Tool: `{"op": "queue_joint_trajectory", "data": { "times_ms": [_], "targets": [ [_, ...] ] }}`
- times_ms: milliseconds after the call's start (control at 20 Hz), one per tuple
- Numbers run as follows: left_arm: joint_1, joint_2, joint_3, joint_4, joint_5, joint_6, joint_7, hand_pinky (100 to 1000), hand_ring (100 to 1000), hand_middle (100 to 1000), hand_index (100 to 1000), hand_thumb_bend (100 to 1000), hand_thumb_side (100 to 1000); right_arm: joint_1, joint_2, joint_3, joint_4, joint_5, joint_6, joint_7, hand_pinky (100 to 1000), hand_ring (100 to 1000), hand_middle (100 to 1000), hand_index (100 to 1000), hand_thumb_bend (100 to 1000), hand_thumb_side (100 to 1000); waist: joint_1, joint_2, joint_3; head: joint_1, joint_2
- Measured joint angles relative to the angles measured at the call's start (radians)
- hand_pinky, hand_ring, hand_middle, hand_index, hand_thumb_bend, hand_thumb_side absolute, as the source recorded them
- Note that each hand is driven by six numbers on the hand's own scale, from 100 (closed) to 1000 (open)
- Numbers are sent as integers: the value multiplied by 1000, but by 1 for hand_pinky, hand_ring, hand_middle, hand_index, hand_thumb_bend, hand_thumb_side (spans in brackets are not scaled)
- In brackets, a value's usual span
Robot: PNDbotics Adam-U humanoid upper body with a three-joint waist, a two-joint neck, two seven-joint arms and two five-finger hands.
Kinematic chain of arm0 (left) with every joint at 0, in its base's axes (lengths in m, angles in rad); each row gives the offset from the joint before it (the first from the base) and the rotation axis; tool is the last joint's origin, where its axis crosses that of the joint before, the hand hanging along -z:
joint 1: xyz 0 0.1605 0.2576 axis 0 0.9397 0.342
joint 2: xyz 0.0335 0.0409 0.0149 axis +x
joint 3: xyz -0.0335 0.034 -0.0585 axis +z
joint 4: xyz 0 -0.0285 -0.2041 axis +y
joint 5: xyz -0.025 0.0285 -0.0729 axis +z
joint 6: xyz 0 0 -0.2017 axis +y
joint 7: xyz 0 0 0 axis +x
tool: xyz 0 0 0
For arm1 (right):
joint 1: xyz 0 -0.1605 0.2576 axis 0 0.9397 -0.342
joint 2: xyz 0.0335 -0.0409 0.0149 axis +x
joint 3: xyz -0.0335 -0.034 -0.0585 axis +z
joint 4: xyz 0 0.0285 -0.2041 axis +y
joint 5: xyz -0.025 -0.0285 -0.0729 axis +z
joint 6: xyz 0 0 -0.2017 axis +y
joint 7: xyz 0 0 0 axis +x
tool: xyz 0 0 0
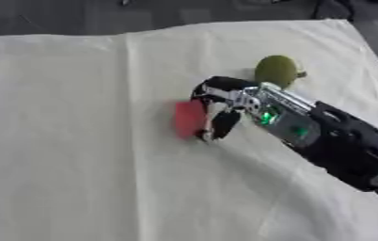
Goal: Pick up the objects with one hand, pass them to the other hand, and then place them into the box on the other side of the table.
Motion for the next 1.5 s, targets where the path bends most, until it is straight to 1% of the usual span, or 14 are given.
{"op": "queue_joint_trajectory", "data": {
  "times_ms": [50, 150, 300, 400, 500, 650, 750, 900, 1000, 1100, 1150, 1300, 1350, 1500],
  "targets": [
    [0, 0, 0, 0, -1, 0, 0, 762, 689, 652, 720, 269, 306, 1, -3, -8, -20, -8, 7, -10, 753, 738, 462, 602, 344, 100, 0, 0, -4, 3, 3],
    [0, 0, 0, 0, -2, 0, 0, 762, 689, 652, 720, 271, 302, 0, -10, -23, -43, -30, 12, -39, 740, 738, 461, 602, 341, 100, 0, -4, -11, 10, 7],
    [0, 1, 0, -1, -4, -1, -1, 762, 689, 652, 720, 273, 298, -10, -15, -35, -58, -73, -3, -95, 732, 737, 461, 602, 338, 100, 4, -21, -18, 18, 11],
    [-2, 1, 0, -2, -6, -3, -2, 763, 688, 652, 720, 279, 288, -16, -17, -39, -59, -101, -17, -134, 707, 724, 461, 604, 334, 100, 9, -26, -23, 22, 15],
    [-9, 1, -1, -10, -7, -8, -7, 765, 689, 653, 724, 284, 283, -24, -17, -42, -60, -123, -22, -182, 693, 711, 469, 615, 336, 100, 15, -29, -27, 33, 16],
    [-33, 1, -11, -33, -10, -18, -25, 771, 697, 673, 741, 298, 278, -34, -17, -41, -60, -143, 0, -275, 664, 706, 467, 613, 333, 100, 21, -40, -26, 55, 20],
    [-55, -3, -28, -56, -11, -27, -52, 774, 701, 676, 748, 314, 275, -42, -16, -33, -61, -171, 20, -334, 637, 700, 467, 614, 344, 100, 27, -42, -18, 66, 21],
    [-90, -20, -67, -107, -17, -47, -113, 775, 706, 675, 755, 343, 281, -54, -4, -16, -61, -252, 52, -416, 618, 696, 465, 612, 345, 100, 42, -42, -9, 71, 21],
    [-113, -34, -93, -146, -21, -57, -156, 775, 706, 675, 756, 347, 286, -67, 9, -3, -62, -307, 61, -468, 616, 696, 465, 612, 345, 100, 45, -43, -6, 75, 20],
    [-120, -44, -109, -171, -28, -58, -190, 775, 706, 675, 756, 347, 286, -72, 18, 9, -62, -349, 65, -513, 616, 696, 465, 612, 345, 100, 45, -43, -3, 79, 19],
    [-123, -44, -113, -181, -31, -58, -202, 778, 713, 685, 767, 379, 320, -73, 20, 14, -63, -363, 66, -529, 615, 694, 465, 612, 347, 100, 45, -43, -3, 80, 17],
    [-153, -70, -143, -210, -26, -67, -236, 780, 721, 703, 784, 406, 343, -87, 26, 31, -64, -387, 75, -568, 612, 692, 463, 610, 345, 100, 45, -45, -1, 96, 9],
    [-170, -87, -160, -216, -18, -70, -249, 781, 722, 705, 786, 408, 345, -90, 28, 36, -64, -391, 80, -580, 612, 692, 462, 609, 345, 100, 48, -45, 5, 98, 6],
    [-215, -142, -225, -224, 11, -65, -292, 787, 743, 747, 814, 455, 371, -95, 30, 48, -64, -403, 92, -611, 606, 687, 460, 606, 343, 100, 54, -45, 21, 99, 6]
  ]
}}
